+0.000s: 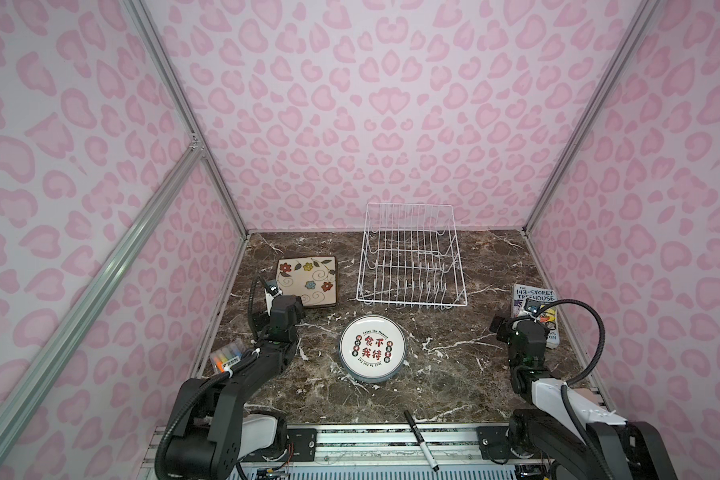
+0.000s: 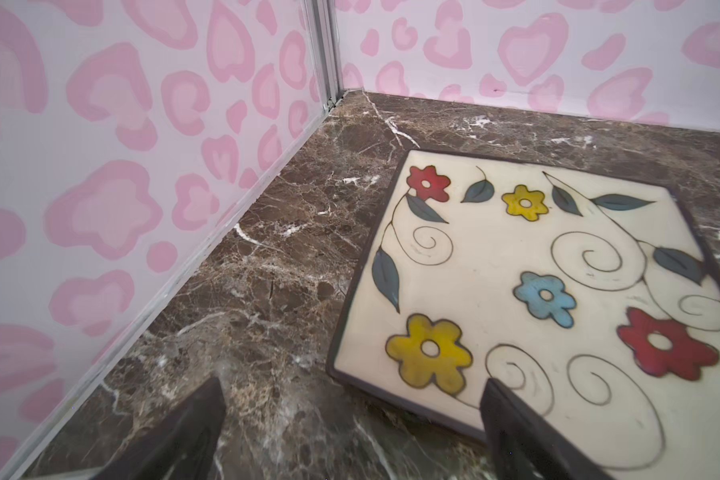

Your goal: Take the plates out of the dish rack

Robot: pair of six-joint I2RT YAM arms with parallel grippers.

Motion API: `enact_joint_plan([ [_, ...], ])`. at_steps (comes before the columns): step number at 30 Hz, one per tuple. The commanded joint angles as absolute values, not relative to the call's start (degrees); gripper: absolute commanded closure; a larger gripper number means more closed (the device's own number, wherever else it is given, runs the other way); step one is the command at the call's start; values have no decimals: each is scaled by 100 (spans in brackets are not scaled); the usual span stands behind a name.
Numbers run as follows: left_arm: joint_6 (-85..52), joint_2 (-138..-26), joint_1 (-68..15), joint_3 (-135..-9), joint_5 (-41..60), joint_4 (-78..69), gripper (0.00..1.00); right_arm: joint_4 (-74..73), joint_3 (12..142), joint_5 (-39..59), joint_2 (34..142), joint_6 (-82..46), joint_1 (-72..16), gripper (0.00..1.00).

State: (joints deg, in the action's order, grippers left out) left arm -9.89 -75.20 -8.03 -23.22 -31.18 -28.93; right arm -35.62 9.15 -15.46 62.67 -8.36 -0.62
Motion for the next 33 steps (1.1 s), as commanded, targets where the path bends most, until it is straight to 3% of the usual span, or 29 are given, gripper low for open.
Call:
enact_joint_plan([
  [1, -547, -7760, -709, -2338, -2756, -4057, 3, -4339, 1249, -1409, 6752, -760, 42, 0],
  [16, -451, -8428, -105, -1829, -1450, -5688, 3, -6667, 1500, -286, 8956, -457, 234, 0],
  [20, -469, -8424, -88, -1848, -1416, -5644, 3, -5613, 1871, -392, 8760, -360, 148, 0],
  [33, -459, -8406, -88, -1835, -1424, -5669, 3, -5529, 1952, -710, 8800, -194, -48, 0],
])
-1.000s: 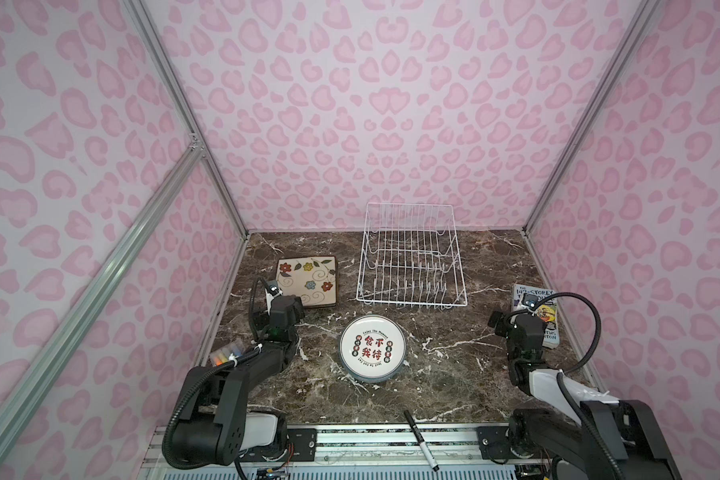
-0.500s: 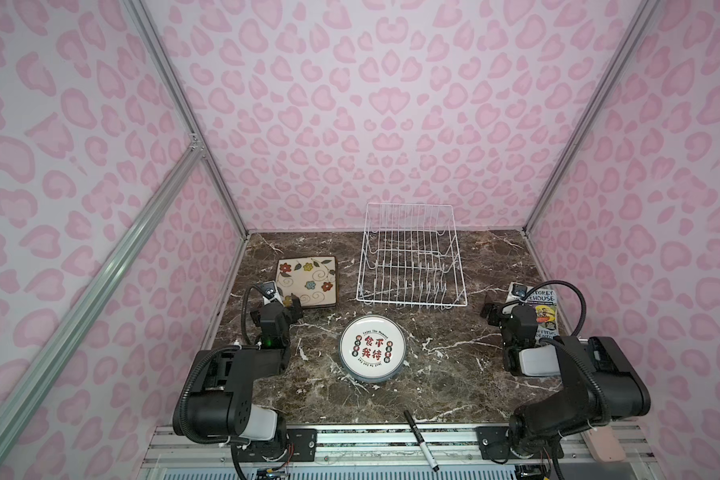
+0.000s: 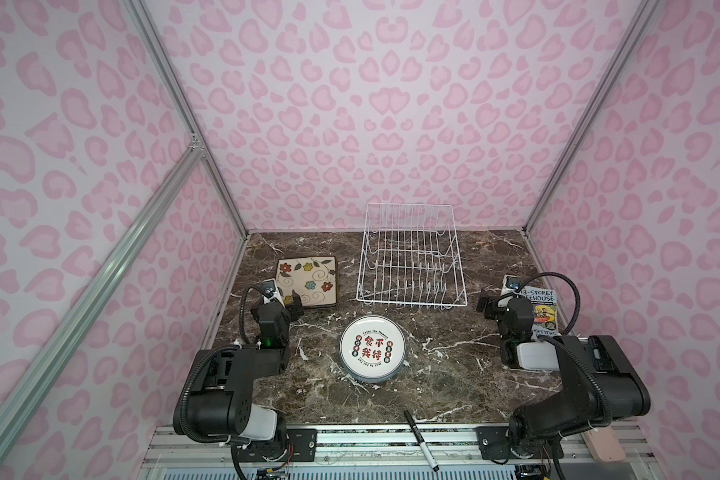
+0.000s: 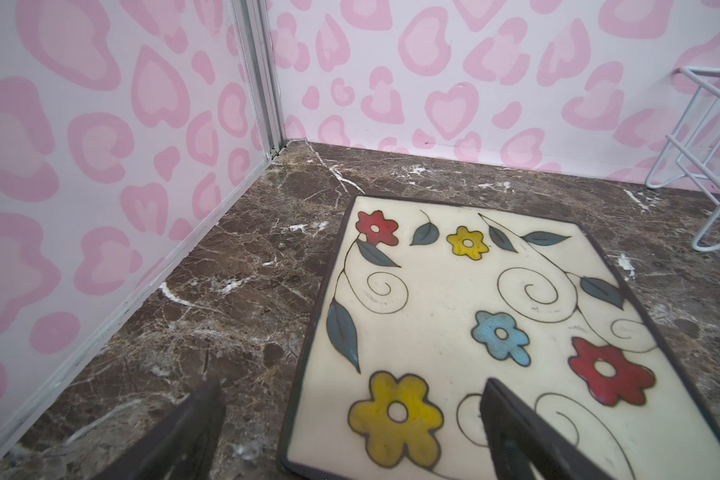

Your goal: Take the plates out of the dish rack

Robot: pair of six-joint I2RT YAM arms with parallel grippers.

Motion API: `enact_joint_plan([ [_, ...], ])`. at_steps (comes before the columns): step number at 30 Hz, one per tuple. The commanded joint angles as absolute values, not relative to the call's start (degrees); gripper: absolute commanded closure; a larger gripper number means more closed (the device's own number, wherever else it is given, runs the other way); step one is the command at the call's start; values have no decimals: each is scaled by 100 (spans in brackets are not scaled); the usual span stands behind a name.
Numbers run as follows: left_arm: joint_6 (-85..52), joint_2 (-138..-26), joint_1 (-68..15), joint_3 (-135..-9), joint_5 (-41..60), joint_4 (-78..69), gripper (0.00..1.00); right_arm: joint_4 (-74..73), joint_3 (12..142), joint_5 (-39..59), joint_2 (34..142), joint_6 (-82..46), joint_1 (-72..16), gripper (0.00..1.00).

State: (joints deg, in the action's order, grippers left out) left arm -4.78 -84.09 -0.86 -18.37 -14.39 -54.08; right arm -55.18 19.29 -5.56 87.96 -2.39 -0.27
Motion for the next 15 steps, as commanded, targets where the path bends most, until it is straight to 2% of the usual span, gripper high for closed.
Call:
enact_joint_plan([
  [1, -465, -8411, -88, -1832, -1423, -5669, 3, -5528, 1951, -737, 8801, -187, -65, 0],
  [15, -475, -8425, -67, -1860, -1385, -5627, 3, -5517, 1952, -783, 8799, -176, -88, 0],
])
